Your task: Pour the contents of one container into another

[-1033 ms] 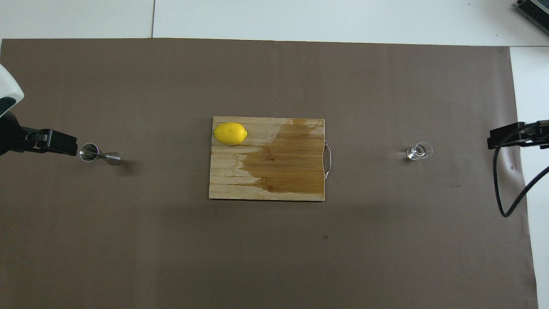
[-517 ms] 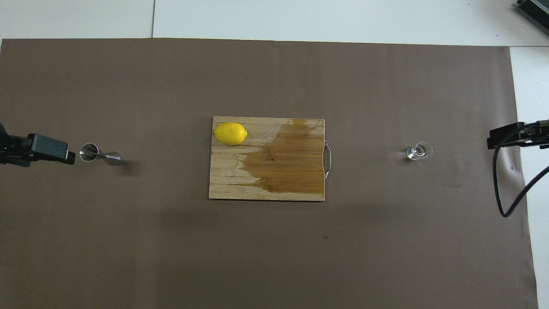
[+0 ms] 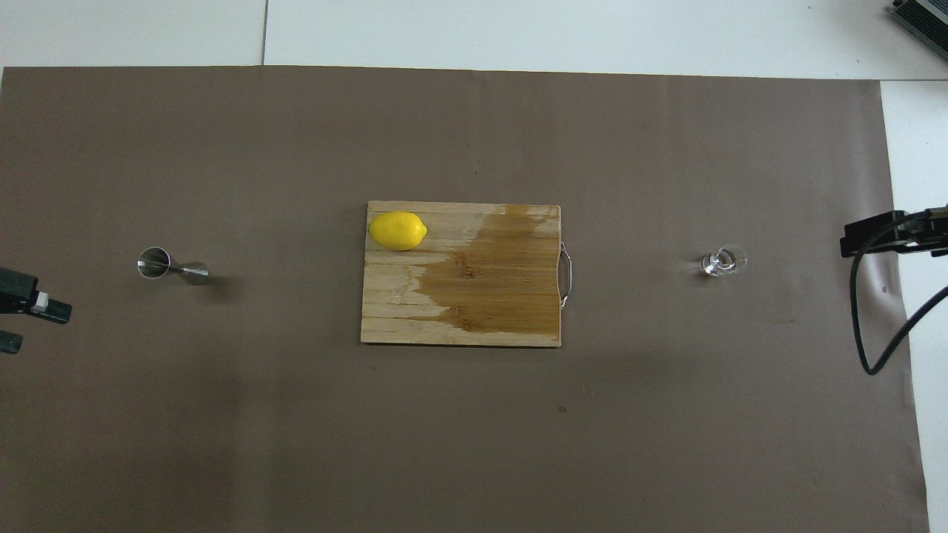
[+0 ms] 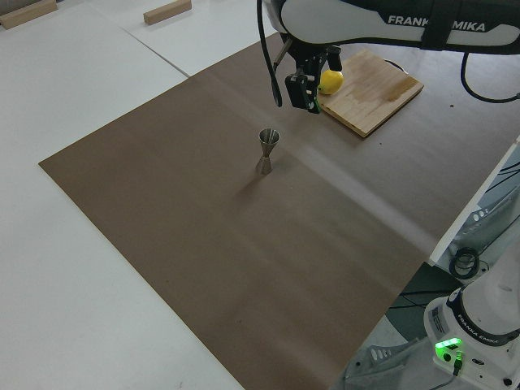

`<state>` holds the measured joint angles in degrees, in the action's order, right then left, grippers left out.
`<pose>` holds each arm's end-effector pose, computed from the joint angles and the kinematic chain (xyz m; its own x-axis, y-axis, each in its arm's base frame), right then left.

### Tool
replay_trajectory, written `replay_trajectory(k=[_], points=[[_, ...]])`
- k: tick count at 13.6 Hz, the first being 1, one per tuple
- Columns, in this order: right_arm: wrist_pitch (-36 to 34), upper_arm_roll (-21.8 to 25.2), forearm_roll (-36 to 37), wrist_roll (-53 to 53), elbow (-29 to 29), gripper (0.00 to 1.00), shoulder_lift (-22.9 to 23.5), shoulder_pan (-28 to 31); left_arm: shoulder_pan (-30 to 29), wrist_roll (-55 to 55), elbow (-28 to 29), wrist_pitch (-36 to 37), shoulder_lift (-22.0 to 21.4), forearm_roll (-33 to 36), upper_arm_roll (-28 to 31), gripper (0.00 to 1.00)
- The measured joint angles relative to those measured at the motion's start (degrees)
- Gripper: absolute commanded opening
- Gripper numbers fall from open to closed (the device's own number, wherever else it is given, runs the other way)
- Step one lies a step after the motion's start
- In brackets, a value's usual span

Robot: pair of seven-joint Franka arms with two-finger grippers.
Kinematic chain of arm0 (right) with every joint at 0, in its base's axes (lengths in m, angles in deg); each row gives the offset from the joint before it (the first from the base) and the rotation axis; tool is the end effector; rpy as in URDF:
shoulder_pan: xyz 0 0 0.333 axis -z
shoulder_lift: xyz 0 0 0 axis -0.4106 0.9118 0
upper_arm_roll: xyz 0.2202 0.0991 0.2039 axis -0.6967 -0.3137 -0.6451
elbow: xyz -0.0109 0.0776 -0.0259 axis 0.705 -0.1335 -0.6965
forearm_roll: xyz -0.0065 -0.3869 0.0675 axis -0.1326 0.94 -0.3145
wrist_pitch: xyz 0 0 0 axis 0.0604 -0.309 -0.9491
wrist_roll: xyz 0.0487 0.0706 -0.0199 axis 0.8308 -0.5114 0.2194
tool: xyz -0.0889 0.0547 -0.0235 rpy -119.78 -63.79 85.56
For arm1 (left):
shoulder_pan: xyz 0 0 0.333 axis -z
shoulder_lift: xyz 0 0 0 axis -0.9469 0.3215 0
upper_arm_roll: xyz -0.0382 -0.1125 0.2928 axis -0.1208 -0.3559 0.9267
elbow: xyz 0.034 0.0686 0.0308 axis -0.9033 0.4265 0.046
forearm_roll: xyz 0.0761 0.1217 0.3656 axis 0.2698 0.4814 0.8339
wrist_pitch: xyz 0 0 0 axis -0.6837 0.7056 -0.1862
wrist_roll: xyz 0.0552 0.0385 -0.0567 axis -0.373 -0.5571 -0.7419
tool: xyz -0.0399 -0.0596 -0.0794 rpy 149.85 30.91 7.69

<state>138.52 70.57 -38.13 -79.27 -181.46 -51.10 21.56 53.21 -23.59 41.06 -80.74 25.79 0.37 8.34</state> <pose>0.5464 -0.0283 0.6245 0.9997 -0.0209 -0.0080 -0.0204 -0.9978 0.0628 0.5118 0.1233 0.5319 0.8786 0.1684 -0.4469 0.3658 -0.8388 0.4033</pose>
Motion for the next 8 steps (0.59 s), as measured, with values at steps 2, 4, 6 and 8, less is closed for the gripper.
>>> replay_trajectory(k=[2,4,6,8], points=[[0.0,0.0,0.0,0.0,0.0,1.0,0.0,0.0,-2.83,-7.45,-0.02,2.36,3.37,-4.9,-0.02,1.0],[0.0,0.0,0.0,0.0,0.0,1.0,0.0,0.0,-3.58,-15.22,-0.05,3.68,5.02,-8.7,-0.1,1.0],[0.0,0.0,0.0,0.0,0.0,1.0,0.0,0.0,-4.04,-23.79,-0.07,4.98,6.42,-13.12,-0.13,1.0],[0.0,0.0,0.0,0.0,0.01,1.0,0.0,0.0,-5.5,-33.78,-0.11,5.92,8.55,-18.28,-0.12,1.0]])
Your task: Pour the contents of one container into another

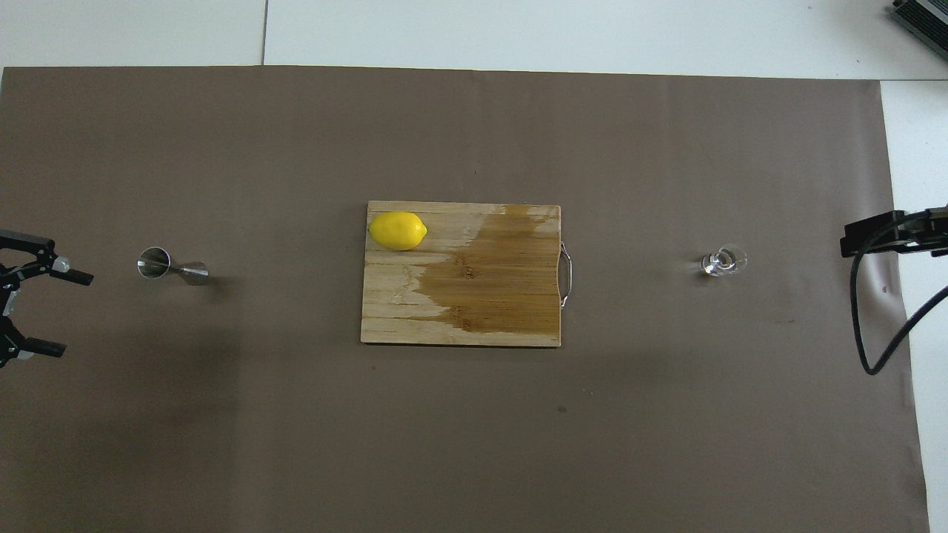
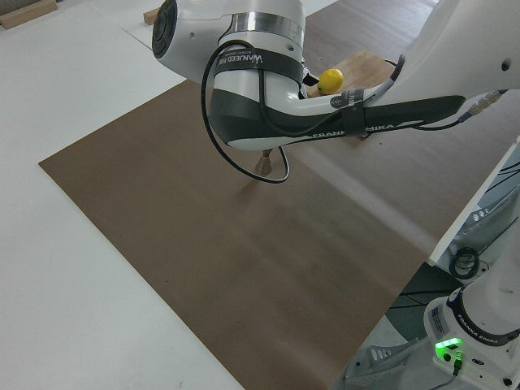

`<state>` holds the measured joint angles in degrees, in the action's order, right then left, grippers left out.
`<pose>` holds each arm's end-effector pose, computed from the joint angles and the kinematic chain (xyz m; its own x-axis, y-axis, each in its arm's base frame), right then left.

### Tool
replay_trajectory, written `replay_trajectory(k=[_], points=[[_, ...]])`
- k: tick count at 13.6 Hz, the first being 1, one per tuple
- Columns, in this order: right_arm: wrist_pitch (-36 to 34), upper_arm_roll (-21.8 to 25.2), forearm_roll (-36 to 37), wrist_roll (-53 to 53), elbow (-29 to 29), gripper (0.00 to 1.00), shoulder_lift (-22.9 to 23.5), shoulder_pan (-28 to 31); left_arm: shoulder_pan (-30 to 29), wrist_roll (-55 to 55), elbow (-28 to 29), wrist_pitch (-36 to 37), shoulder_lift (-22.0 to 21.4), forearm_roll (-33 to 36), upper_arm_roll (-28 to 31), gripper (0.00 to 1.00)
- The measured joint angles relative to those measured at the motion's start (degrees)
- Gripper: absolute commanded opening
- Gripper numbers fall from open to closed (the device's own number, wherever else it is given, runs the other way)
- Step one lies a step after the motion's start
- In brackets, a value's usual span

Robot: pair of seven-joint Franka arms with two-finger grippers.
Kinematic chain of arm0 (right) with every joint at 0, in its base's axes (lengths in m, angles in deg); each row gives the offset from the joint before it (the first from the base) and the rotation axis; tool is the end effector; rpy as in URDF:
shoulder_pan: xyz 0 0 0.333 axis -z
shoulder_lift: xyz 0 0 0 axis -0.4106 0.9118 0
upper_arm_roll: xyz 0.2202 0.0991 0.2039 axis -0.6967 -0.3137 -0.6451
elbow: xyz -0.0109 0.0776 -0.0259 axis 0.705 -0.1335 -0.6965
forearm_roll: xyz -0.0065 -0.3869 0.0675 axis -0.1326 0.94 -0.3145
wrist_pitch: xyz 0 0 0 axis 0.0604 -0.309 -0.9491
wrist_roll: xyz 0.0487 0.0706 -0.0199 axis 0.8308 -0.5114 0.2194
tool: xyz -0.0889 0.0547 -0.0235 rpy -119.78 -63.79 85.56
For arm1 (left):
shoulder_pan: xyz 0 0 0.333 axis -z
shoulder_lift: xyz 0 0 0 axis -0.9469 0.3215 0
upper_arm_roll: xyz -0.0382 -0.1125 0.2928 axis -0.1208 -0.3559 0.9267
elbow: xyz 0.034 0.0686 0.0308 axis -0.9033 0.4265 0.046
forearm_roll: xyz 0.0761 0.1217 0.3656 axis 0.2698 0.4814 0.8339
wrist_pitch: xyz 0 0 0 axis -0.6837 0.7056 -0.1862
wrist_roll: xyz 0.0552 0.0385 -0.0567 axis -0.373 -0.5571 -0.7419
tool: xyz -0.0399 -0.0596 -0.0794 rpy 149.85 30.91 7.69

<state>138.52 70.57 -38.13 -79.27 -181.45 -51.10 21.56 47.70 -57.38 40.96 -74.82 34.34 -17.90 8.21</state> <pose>0.5464 -0.0283 0.6246 0.9998 -0.0209 -0.0078 -0.0204 -0.9978 0.0628 0.5295 0.1436 0.4747 0.3988 0.3823 -0.8335 0.8693 -0.4470 0.2109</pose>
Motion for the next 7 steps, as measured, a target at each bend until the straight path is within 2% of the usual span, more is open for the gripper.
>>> replay_trajectory(k=[3,7], points=[[0.0,-0.01,0.0,0.0,0.0,1.0,0.0,0.0,-2.56,-8.68,-0.22,3.1,3.71,-5.86,0.01,1.0],[0.0,-0.01,0.0,0.0,0.0,1.0,0.0,0.0,-4.11,-10.08,-0.68,6.51,7.0,-8.75,-0.07,1.0]])
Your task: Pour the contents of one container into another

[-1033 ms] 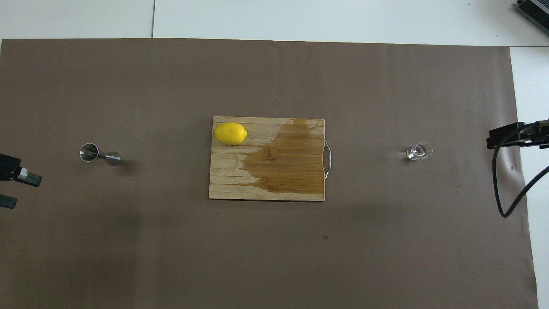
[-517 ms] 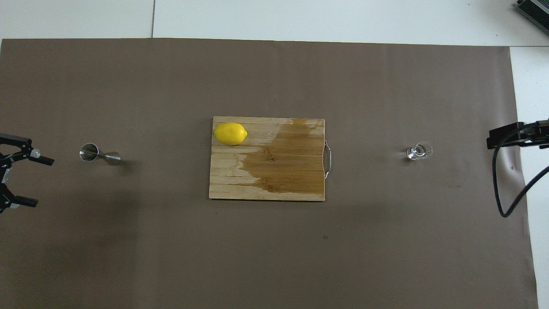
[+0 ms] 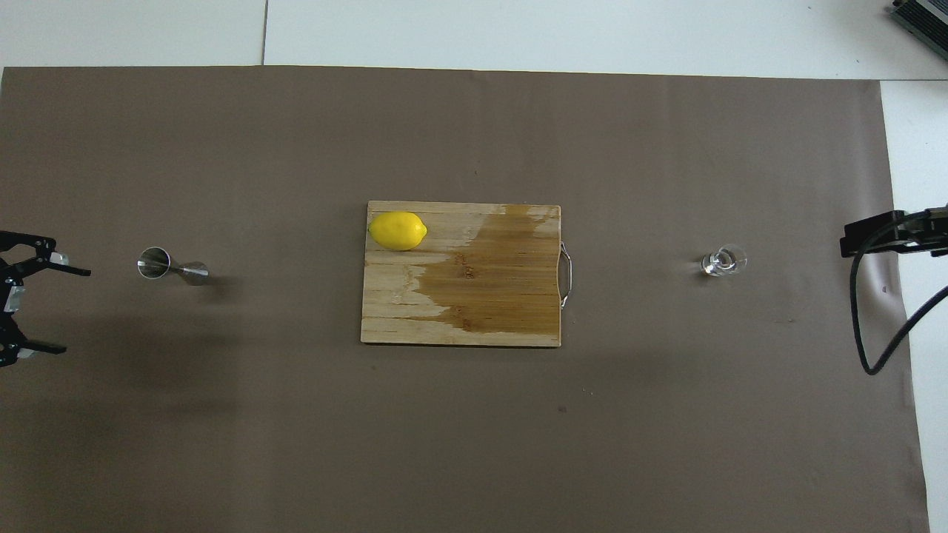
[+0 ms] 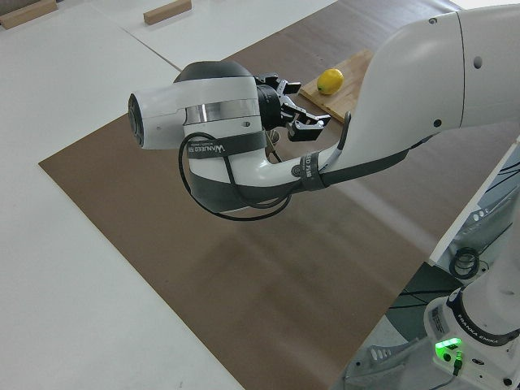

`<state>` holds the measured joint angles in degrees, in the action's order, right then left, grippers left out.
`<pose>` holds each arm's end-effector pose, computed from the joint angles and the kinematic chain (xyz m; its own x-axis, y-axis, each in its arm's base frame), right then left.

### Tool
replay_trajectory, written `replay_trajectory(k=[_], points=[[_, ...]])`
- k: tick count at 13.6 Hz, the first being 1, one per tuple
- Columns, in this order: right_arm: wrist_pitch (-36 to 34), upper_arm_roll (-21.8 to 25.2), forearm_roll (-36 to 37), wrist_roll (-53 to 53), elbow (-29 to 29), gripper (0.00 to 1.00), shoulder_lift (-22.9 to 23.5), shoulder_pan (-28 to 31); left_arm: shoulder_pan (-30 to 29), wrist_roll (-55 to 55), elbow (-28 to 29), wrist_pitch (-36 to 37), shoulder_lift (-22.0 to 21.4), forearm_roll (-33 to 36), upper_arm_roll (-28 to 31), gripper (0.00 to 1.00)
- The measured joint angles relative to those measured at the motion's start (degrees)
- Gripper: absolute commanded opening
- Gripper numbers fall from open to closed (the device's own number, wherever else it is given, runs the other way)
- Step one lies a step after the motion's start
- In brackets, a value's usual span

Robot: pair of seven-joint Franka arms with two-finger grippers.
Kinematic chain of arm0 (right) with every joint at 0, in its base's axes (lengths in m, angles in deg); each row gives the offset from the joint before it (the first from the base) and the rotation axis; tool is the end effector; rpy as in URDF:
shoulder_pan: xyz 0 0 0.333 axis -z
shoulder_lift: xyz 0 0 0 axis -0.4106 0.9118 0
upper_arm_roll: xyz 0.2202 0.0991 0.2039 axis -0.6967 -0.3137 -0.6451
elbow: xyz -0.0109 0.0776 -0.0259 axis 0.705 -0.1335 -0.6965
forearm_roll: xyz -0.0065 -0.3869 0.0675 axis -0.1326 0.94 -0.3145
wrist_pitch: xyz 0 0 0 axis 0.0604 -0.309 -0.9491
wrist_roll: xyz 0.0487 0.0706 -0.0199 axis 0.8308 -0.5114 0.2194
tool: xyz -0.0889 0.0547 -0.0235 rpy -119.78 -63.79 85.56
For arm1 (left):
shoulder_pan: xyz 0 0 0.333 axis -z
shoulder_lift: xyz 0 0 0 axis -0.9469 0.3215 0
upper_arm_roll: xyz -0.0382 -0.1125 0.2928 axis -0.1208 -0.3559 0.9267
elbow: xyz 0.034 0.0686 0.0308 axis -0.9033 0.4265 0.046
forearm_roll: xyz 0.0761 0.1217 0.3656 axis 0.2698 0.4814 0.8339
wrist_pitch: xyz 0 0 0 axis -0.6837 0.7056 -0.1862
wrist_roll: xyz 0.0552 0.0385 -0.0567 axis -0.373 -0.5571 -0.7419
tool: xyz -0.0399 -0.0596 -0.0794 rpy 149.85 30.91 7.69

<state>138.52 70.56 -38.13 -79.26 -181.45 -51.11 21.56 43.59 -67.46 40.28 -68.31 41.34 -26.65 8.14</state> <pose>0.5464 -0.0282 0.6247 0.9998 -0.0206 -0.0077 -0.0200 -0.9978 0.0628 0.5323 0.1691 0.4300 0.1395 0.2479 -0.9587 0.9484 -0.3120 0.0573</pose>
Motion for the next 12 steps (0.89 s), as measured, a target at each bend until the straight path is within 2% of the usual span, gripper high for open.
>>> replay_trajectory(k=[5,12], points=[[0.0,0.0,0.0,0.0,0.0,1.0,0.0,0.0,-1.14,-0.61,-0.04,0.4,2.4,-6.88,-0.03,1.0],[0.0,0.0,0.0,0.0,0.01,1.0,0.0,0.0,-2.0,-2.43,-0.05,-2.24,3.66,-8.71,-0.3,1.0]])
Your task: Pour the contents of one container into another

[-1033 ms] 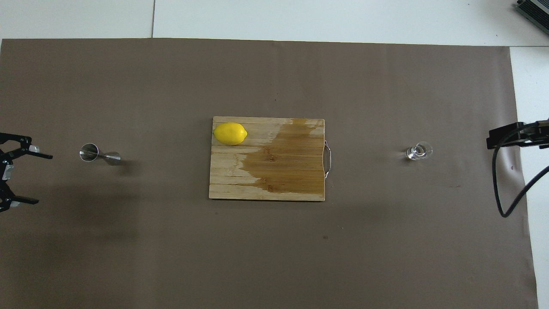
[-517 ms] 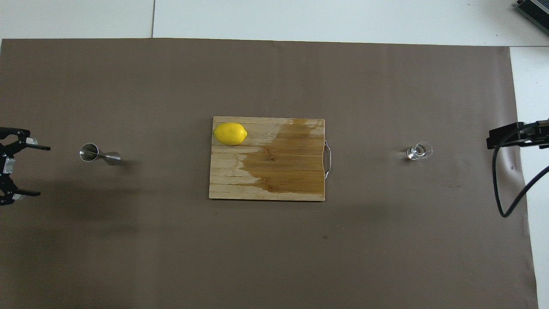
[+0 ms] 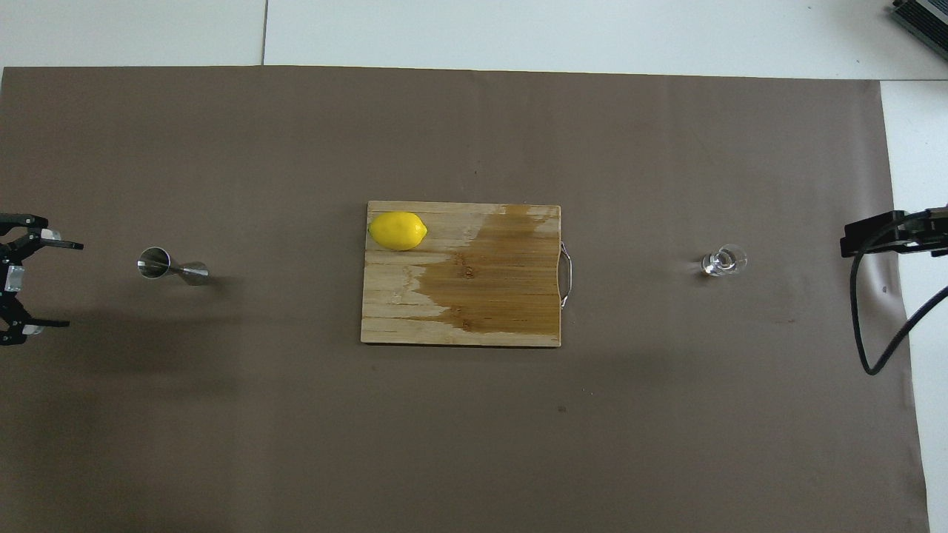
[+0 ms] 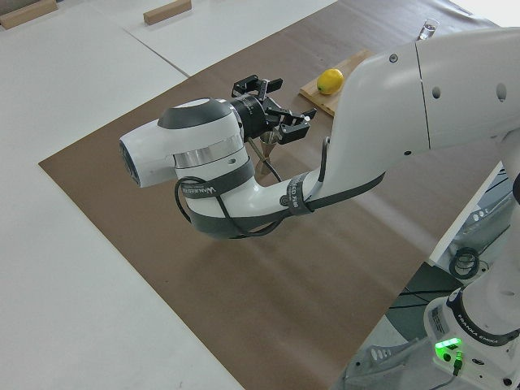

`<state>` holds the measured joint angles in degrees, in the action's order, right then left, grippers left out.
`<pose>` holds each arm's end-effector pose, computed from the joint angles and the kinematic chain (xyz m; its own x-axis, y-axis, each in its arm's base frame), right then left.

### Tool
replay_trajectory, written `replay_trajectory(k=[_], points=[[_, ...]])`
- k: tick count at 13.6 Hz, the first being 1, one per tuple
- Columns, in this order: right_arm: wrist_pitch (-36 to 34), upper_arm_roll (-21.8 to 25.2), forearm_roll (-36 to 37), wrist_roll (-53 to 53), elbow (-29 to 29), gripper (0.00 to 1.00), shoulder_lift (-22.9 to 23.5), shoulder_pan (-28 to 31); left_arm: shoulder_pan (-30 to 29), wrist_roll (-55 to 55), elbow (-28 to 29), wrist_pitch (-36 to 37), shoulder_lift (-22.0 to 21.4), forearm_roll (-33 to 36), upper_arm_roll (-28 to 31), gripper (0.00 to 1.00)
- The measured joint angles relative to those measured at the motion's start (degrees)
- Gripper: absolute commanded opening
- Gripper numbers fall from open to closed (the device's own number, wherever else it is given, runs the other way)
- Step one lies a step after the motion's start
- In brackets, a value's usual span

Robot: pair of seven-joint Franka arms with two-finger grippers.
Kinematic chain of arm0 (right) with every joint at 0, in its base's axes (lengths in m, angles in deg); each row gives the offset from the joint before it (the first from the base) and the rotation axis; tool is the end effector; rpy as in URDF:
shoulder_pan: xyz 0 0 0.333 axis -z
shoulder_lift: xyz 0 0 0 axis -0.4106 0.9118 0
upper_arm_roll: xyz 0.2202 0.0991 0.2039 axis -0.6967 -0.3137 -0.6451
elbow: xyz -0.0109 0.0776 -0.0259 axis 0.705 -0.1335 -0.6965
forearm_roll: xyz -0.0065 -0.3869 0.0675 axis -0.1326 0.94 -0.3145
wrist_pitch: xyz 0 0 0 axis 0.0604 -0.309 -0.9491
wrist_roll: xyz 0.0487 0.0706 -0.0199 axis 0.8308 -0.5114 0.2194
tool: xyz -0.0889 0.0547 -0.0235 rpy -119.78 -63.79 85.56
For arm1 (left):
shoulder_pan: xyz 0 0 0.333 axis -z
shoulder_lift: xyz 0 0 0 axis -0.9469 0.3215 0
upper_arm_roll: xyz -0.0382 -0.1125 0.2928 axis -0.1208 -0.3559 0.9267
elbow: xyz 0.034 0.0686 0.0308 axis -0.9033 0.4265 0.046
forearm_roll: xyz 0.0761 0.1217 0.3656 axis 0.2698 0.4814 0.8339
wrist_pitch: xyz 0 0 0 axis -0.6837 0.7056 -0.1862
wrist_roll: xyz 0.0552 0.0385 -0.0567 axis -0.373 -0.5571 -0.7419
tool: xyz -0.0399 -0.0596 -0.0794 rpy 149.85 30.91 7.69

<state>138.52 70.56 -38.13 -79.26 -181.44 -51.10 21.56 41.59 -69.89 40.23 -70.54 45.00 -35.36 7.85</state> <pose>0.5464 -0.0282 0.6247 0.9998 -0.0206 -0.0077 -0.0200 -0.9978 0.0628 0.5483 0.1848 0.4081 0.0976 0.1504 -0.9838 0.9824 -0.1724 0.0711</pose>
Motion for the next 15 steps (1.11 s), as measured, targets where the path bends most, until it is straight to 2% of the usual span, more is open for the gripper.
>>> replay_trajectory(k=[3,7,15], points=[[0.0,0.0,0.0,0.0,0.0,1.0,0.0,0.0,0.98,-0.08,-0.51,-5.7,0.53,0.0,-1.64,1.0],[0.0,0.0,0.0,0.0,0.01,1.0,0.0,0.01,5.61,-0.32,-1.22,-11.97,1.49,0.62,-2.08,1.0],[0.0,0.02,-1.49,0.0,0.03,1.0,0.0,0.03,5.93,-0.35,-1.5,-14.33,1.66,1.34,-1.75,1.0]])
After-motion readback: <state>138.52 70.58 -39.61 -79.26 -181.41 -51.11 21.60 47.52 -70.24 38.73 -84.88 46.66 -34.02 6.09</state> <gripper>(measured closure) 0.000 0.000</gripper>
